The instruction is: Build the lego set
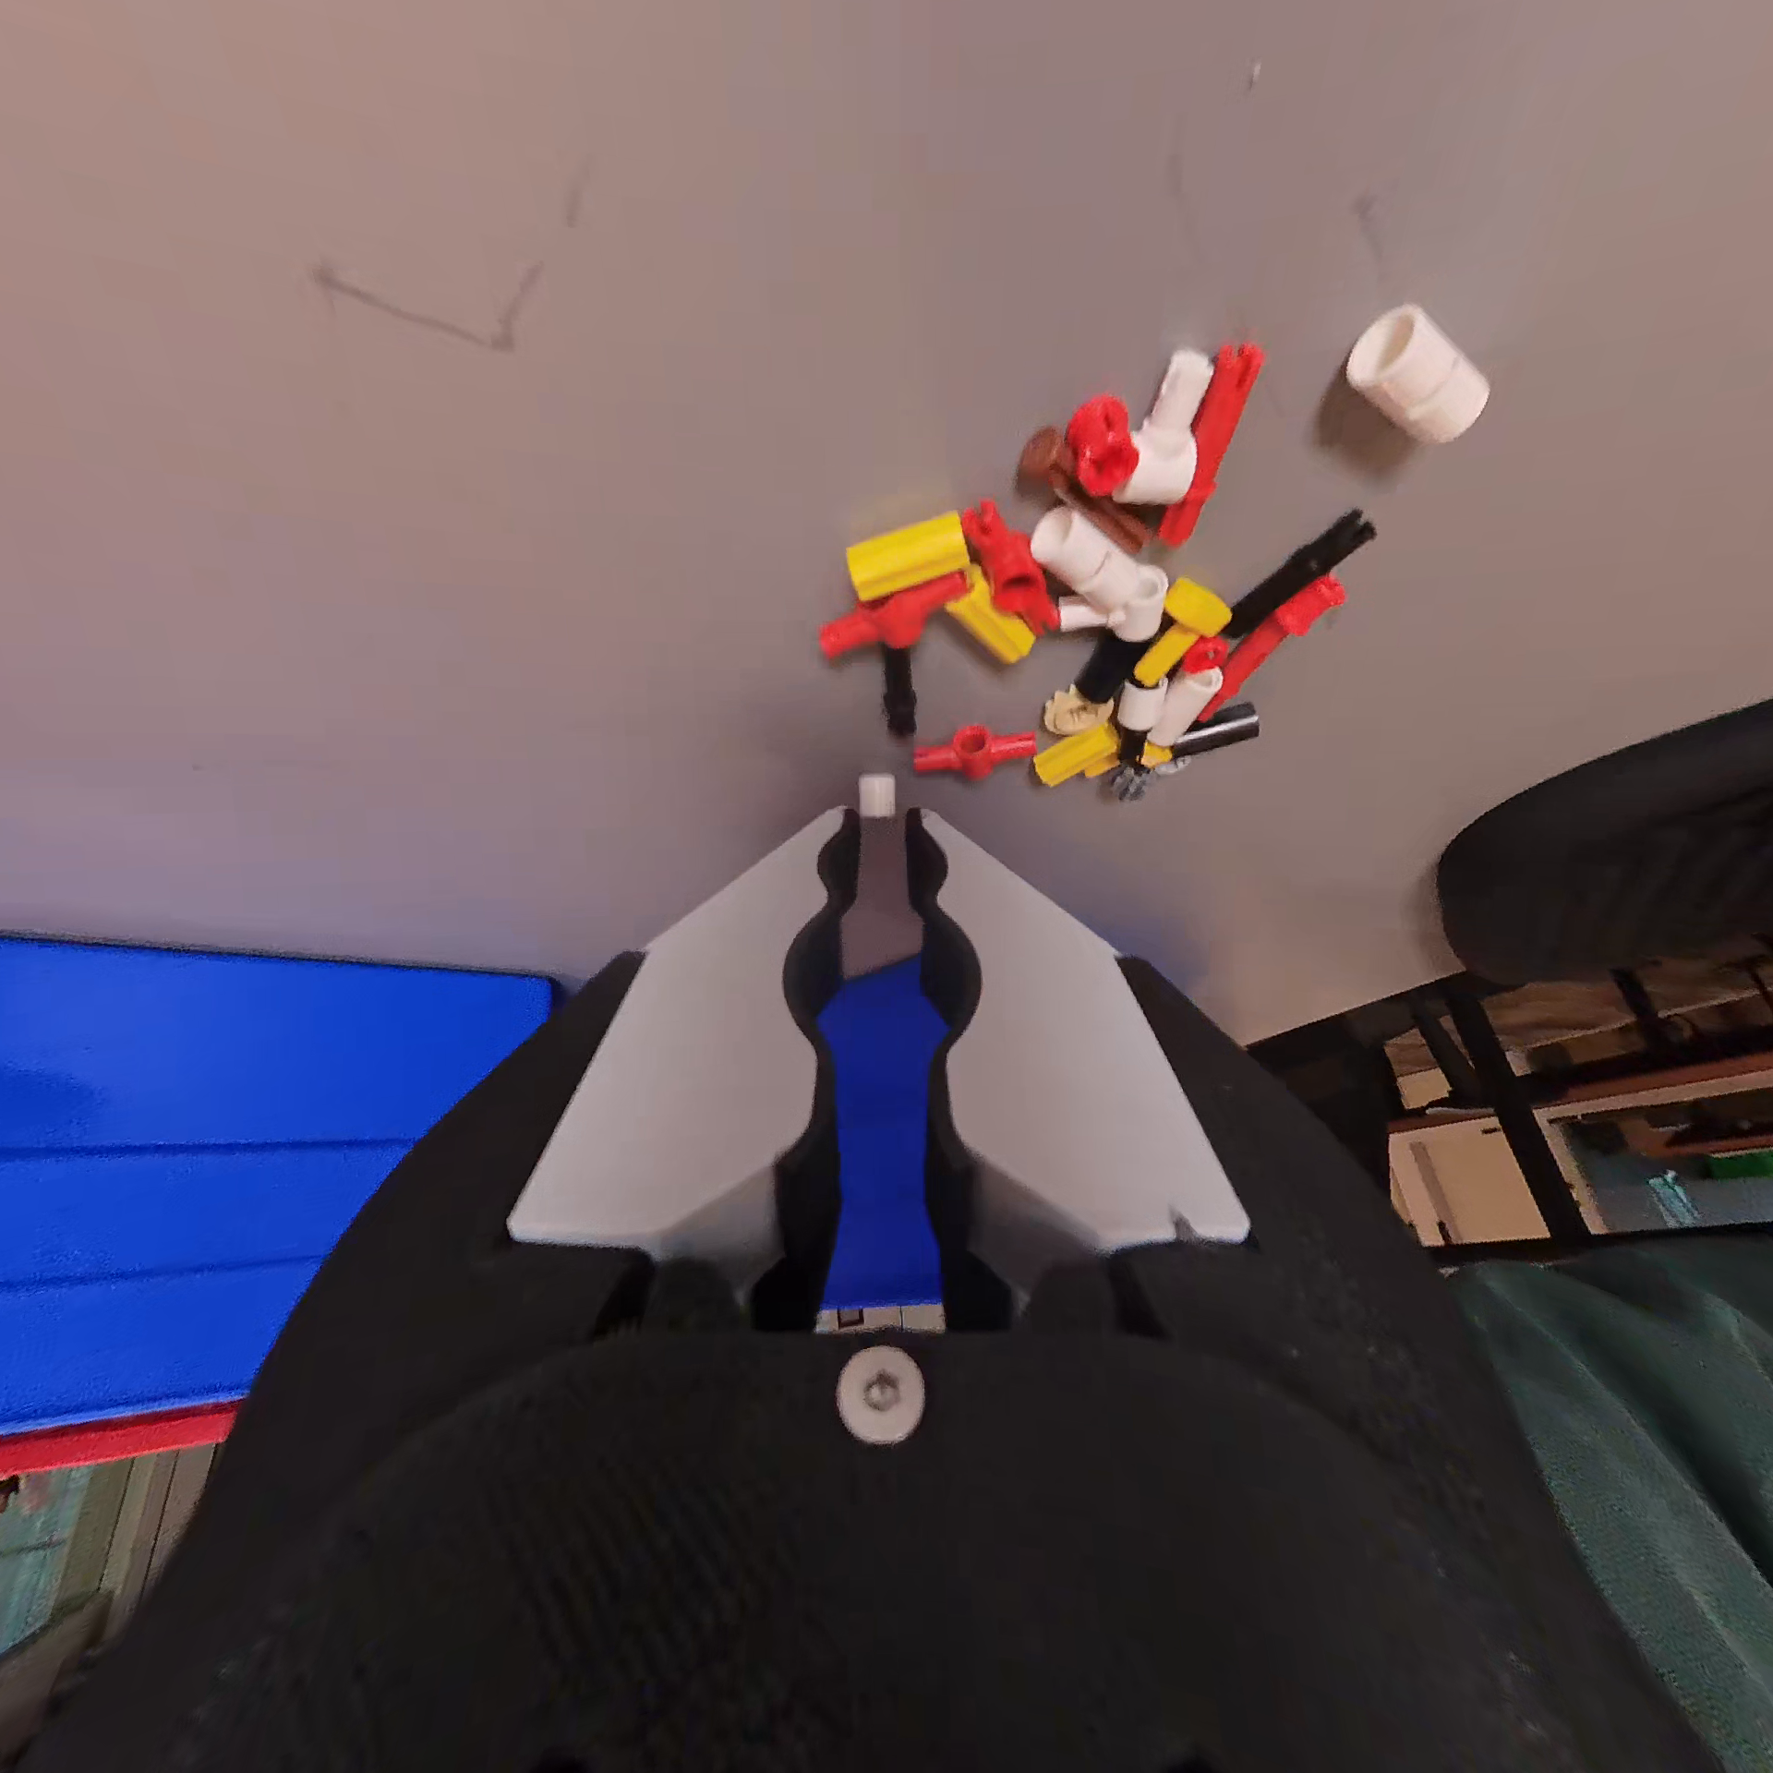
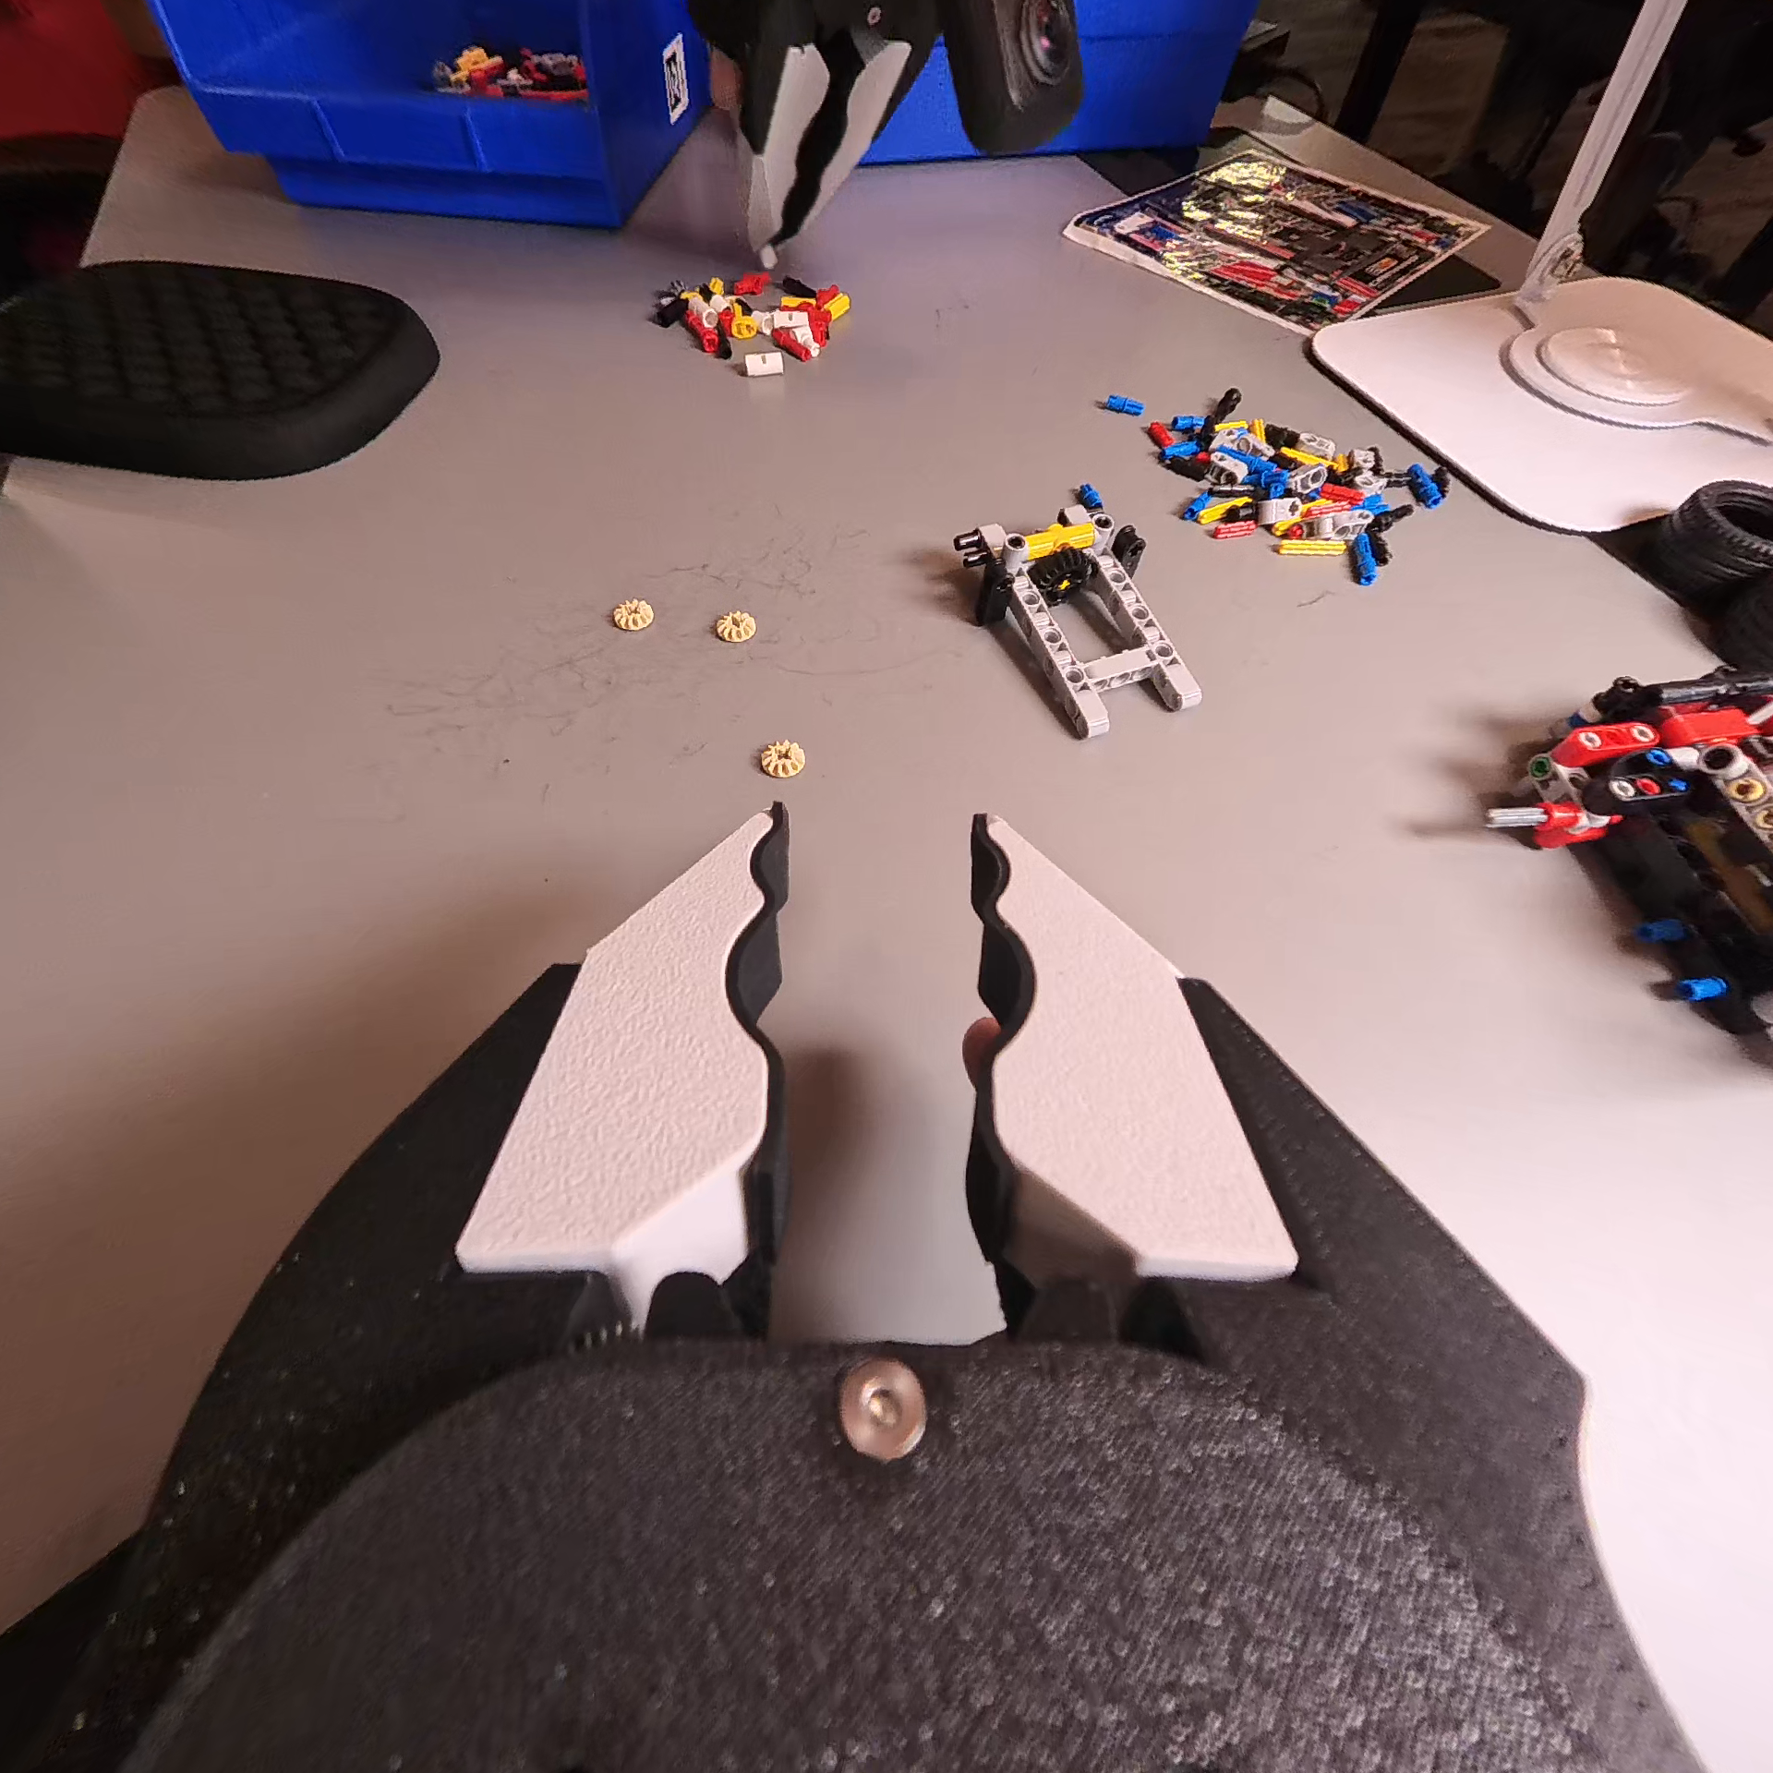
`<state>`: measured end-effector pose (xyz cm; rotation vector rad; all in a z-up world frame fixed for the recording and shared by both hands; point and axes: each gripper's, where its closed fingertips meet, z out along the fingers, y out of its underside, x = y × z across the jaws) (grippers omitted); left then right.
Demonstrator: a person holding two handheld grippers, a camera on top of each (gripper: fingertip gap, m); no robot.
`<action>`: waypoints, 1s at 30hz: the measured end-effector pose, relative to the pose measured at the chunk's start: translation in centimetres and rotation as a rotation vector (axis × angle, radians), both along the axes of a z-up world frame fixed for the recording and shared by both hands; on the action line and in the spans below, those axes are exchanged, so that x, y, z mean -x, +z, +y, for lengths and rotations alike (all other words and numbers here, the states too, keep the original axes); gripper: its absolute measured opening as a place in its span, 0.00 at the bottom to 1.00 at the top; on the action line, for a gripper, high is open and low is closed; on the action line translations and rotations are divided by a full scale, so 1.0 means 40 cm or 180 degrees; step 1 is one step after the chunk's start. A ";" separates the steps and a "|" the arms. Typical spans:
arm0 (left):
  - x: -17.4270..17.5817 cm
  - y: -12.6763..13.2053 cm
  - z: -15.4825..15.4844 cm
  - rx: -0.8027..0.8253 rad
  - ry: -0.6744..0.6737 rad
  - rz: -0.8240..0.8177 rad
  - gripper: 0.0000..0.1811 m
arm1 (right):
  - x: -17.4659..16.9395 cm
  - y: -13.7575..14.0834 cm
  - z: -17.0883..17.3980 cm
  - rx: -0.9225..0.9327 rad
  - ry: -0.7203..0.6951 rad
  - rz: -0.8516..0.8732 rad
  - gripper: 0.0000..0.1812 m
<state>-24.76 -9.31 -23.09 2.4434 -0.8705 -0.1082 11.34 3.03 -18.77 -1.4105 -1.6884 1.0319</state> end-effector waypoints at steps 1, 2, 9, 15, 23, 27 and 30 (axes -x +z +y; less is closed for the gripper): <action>-0.004 -0.001 0.009 -0.0038 0.0008 -0.0030 0.06 | 0.000 -0.001 -0.001 -0.0003 0.0006 -0.0006 0.20; -0.008 -0.002 0.018 -0.0084 0.0009 -0.0065 0.07 | 0.000 -0.002 -0.001 -0.0006 0.0011 -0.0013 0.20; -0.002 0.022 0.062 -0.0520 0.0062 -0.0275 0.06 | 0.000 -0.005 0.000 -0.0007 0.0007 -0.0019 0.20; 0.008 0.042 0.083 -0.1103 0.0001 -0.0498 0.06 | 0.001 -0.009 -0.001 -0.0011 0.0016 -0.0033 0.20; -0.013 0.004 0.178 -0.1910 -0.0562 -0.0855 0.11 | 0.002 -0.009 0.001 -0.0005 0.0005 -0.0027 0.20; 0.002 -0.015 0.189 -0.1843 -0.0605 -0.0811 0.05 | 0.000 -0.006 0.005 0.0012 -0.0014 -0.0010 0.20; 0.012 -0.020 0.193 -0.1885 -0.0557 -0.0825 0.00 | -0.001 -0.007 0.005 0.0005 -0.0012 -0.0013 0.20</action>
